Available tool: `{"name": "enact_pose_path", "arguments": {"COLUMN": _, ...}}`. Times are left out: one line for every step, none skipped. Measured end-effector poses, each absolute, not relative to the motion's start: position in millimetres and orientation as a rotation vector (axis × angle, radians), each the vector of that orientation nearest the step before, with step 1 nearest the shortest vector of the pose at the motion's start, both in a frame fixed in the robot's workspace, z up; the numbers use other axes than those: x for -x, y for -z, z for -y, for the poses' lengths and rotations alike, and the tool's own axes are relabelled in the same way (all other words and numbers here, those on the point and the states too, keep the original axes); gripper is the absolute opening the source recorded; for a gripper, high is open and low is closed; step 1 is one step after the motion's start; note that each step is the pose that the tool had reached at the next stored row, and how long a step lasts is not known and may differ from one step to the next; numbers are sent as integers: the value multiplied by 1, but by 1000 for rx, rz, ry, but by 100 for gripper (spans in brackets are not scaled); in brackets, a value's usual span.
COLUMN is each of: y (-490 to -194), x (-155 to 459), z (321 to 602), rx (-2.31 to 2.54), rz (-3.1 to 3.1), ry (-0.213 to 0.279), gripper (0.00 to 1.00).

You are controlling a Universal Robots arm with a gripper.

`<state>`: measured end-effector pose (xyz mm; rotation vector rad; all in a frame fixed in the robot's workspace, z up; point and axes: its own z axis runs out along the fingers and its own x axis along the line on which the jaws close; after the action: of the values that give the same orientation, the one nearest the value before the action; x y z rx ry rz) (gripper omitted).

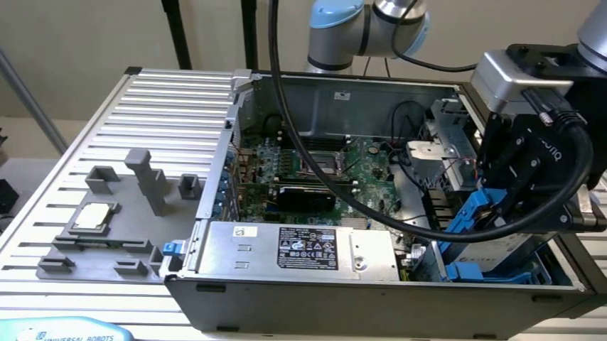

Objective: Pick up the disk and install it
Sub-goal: 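Insert the disk into the insertion slot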

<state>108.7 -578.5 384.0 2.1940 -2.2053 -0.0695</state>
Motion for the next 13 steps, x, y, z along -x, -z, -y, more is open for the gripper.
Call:
{"name": "enact_pose_path", "arguments": {"y": -383, "x": -109, "z": 579, "rx": -2194, "rz": 2205, "ry": 70, "gripper": 33}}
{"name": "enact_pose_path", "arguments": {"y": -382, "x": -109, "z": 579, "rx": -2194, "rz": 2205, "ry": 70, "gripper": 33}}
{"name": "enact_pose_path", "arguments": {"y": -381, "x": -109, "z": 579, "rx": -2193, "rz": 2205, "ry": 71, "gripper": 33}}
{"name": "enact_pose_path", "arguments": {"y": -380, "x": -109, "z": 579, "rx": -2193, "rz": 2204, "ry": 71, "gripper": 33}}
{"name": "enact_pose_path", "arguments": {"y": -379, "x": -109, "z": 579, "rx": -2193, "rz": 2204, "ry": 72, "gripper": 33}}
{"name": "enact_pose_path", "arguments": {"y": -378, "x": -109, "z": 579, "rx": -2193, "rz": 2204, "ry": 72, "gripper": 33}}
{"name": "enact_pose_path", "arguments": {"y": -377, "x": -109, "z": 579, "rx": -2193, "rz": 2204, "ry": 72, "gripper": 33}}
{"name": "enact_pose_path", "arguments": {"y": -376, "x": -109, "z": 579, "rx": -2192, "rz": 2204, "ry": 73, "gripper": 33}}
{"name": "enact_pose_path", "arguments": {"y": -375, "x": -109, "z": 579, "rx": -2192, "rz": 2203, "ry": 73, "gripper": 33}}
{"name": "enact_pose_path", "arguments": {"y": -374, "x": -109, "z": 579, "rx": -2192, "rz": 2203, "ry": 74, "gripper": 33}}
{"name": "enact_pose_path", "arguments": {"y": -372, "x": -109, "z": 579, "rx": -2192, "rz": 2203, "ry": 74, "gripper": 33}}
{"name": "enact_pose_path", "arguments": {"y": -371, "x": -109, "z": 580, "rx": -2192, "rz": 2203, "ry": 74, "gripper": 33}}
{"name": "enact_pose_path", "arguments": {"y": -370, "x": -109, "z": 580, "rx": -2192, "rz": 2203, "ry": 74, "gripper": 33}}
